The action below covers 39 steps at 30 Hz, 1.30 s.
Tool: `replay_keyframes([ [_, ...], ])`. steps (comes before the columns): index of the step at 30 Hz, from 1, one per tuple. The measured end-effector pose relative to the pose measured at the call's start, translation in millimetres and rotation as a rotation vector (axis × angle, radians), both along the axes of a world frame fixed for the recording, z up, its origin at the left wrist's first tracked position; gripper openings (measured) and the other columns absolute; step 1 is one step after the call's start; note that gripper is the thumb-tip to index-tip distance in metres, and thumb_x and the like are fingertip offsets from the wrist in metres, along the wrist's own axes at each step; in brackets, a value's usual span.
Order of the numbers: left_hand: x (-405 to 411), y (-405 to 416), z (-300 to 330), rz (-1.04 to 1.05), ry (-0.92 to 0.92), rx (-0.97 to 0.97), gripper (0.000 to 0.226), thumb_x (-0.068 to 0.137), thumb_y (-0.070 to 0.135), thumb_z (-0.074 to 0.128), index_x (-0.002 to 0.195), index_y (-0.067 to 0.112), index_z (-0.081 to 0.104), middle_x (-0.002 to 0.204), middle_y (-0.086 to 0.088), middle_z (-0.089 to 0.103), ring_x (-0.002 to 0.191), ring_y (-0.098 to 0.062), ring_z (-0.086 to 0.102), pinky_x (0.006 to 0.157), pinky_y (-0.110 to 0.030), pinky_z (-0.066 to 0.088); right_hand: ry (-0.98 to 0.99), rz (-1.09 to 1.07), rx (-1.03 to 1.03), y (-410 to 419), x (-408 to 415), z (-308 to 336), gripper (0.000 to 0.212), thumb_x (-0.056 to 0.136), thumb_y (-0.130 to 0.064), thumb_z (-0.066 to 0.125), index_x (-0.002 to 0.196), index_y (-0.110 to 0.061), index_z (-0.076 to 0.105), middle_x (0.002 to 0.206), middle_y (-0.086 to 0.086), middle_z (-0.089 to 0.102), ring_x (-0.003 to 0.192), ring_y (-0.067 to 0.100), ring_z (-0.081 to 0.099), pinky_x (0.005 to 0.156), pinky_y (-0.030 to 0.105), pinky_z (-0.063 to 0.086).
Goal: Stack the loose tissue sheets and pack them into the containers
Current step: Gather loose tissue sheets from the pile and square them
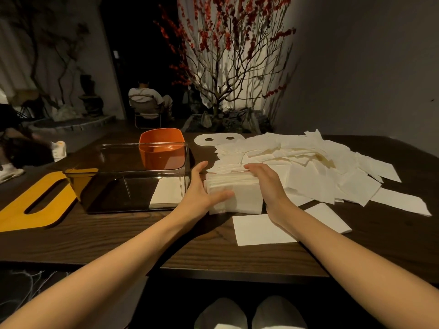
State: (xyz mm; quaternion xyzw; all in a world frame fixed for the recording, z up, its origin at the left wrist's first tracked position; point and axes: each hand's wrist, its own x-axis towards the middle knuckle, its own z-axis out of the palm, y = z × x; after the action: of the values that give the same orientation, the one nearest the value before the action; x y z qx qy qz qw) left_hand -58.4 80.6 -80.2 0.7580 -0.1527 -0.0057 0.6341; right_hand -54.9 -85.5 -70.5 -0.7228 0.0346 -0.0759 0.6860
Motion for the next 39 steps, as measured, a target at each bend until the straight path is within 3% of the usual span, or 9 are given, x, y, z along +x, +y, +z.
replay_keyframes([
  [4, 1.0, -1.4, -1.6, -0.086, 0.022, -0.037, 0.108, 0.076, 0.009, 0.076, 0.150, 0.031, 0.001, 0.125, 0.011, 0.040, 0.104, -0.001, 0.048, 0.079, -0.009, 0.046, -0.056, 0.118, -0.009, 5.0, -3.9, 1.9, 0.025, 0.098, -0.036, 0.044, 0.112, -0.027, 0.062, 0.116, -0.007, 0.055, 0.107, 0.015, 0.051, 0.093, 0.035, 0.045],
  [9, 6.8, 1.7, -2.3, 0.001, -0.032, -0.029, 0.101, 0.077, 0.016, 0.078, 0.146, 0.035, 0.007, 0.122, 0.009, 0.043, 0.112, -0.010, 0.046, 0.079, -0.011, 0.041, -0.014, 0.005, 0.044, -0.3, -2.0, 5.7, 0.017, 0.095, -0.032, 0.049, 0.101, -0.029, 0.065, 0.107, -0.002, 0.062, 0.097, 0.018, 0.057, 0.072, 0.028, 0.049],
  [12, 4.3, 2.3, -3.9, 0.055, -0.206, 0.057, 0.097, 0.073, 0.029, 0.081, 0.141, 0.041, 0.012, 0.123, 0.008, 0.042, 0.113, -0.005, 0.045, 0.079, -0.005, 0.040, 0.002, -0.037, 0.025, -2.3, 0.1, 5.6, 0.018, 0.096, -0.026, 0.049, 0.102, -0.025, 0.066, 0.102, -0.005, 0.062, 0.093, 0.017, 0.057, 0.064, 0.027, 0.046],
  [17, -1.7, 1.0, -4.3, 0.048, -0.513, 0.269, 0.069, 0.078, 0.047, 0.070, 0.138, 0.043, 0.036, 0.130, 0.007, 0.035, 0.118, 0.010, 0.036, 0.096, -0.005, 0.034, -0.027, 0.101, 0.075, -3.9, -0.7, 7.0, 0.026, 0.096, -0.036, 0.047, 0.107, -0.020, 0.065, 0.103, 0.003, 0.068, 0.099, 0.022, 0.061, 0.073, 0.029, 0.049],
  [21, -1.2, 2.8, -4.5, 0.100, -0.450, 0.321, 0.042, 0.084, 0.038, 0.070, 0.124, 0.039, 0.055, 0.123, 0.014, 0.046, 0.110, 0.007, 0.044, 0.098, -0.021, 0.041, -0.037, 0.292, 0.073, -8.5, 0.2, 5.7, 0.043, 0.092, -0.054, 0.042, 0.119, -0.024, 0.059, 0.111, 0.003, 0.067, 0.102, 0.019, 0.062, 0.083, 0.032, 0.053],
  [25, 1.1, 5.2, -3.1, 0.085, -0.350, 0.234, 0.066, 0.083, 0.032, 0.073, 0.140, 0.027, 0.040, 0.125, 0.015, 0.045, 0.109, 0.010, 0.045, 0.082, -0.005, 0.040, -0.031, 0.477, -0.185, -30.6, 6.6, 4.2, 0.058, 0.080, -0.048, 0.068, 0.132, -0.034, 0.046, 0.125, -0.011, 0.048, 0.116, 0.017, 0.050, 0.099, 0.038, 0.049],
  [30, 3.1, 8.1, -1.7, 0.011, -0.146, 0.162, 0.081, 0.082, 0.023, 0.074, 0.144, 0.025, 0.022, 0.122, 0.017, 0.037, 0.101, 0.006, 0.043, 0.070, 0.004, 0.039, -0.073, 0.527, -0.365, -35.1, 9.4, 1.0, 0.064, 0.081, -0.022, 0.076, 0.134, -0.024, 0.040, 0.127, -0.005, 0.049, 0.118, 0.012, 0.050, 0.087, 0.021, 0.052],
  [34, 5.5, 8.5, -1.4, -0.096, 0.006, -0.014, 0.097, 0.067, 0.027, 0.084, 0.141, 0.035, 0.020, 0.124, 0.015, 0.041, 0.109, -0.003, 0.048, 0.079, -0.011, 0.046, -0.075, 0.569, -0.409, -30.8, 10.5, -2.3, 0.082, 0.062, -0.047, 0.078, 0.133, -0.031, 0.039, 0.130, -0.009, 0.043, 0.119, 0.007, 0.045, 0.096, 0.022, 0.045],
  [39, 7.2, 10.7, -2.0, -0.126, 0.067, -0.066, 0.103, 0.062, 0.022, 0.086, 0.140, 0.035, 0.021, 0.129, 0.004, 0.044, 0.114, -0.013, 0.050, 0.085, -0.023, 0.046, -0.047, 0.580, -0.377, -38.3, 11.1, 2.2, 0.070, 0.065, -0.036, 0.074, 0.128, -0.032, 0.043, 0.122, -0.011, 0.046, 0.111, 0.008, 0.049, 0.089, 0.017, 0.049],
])
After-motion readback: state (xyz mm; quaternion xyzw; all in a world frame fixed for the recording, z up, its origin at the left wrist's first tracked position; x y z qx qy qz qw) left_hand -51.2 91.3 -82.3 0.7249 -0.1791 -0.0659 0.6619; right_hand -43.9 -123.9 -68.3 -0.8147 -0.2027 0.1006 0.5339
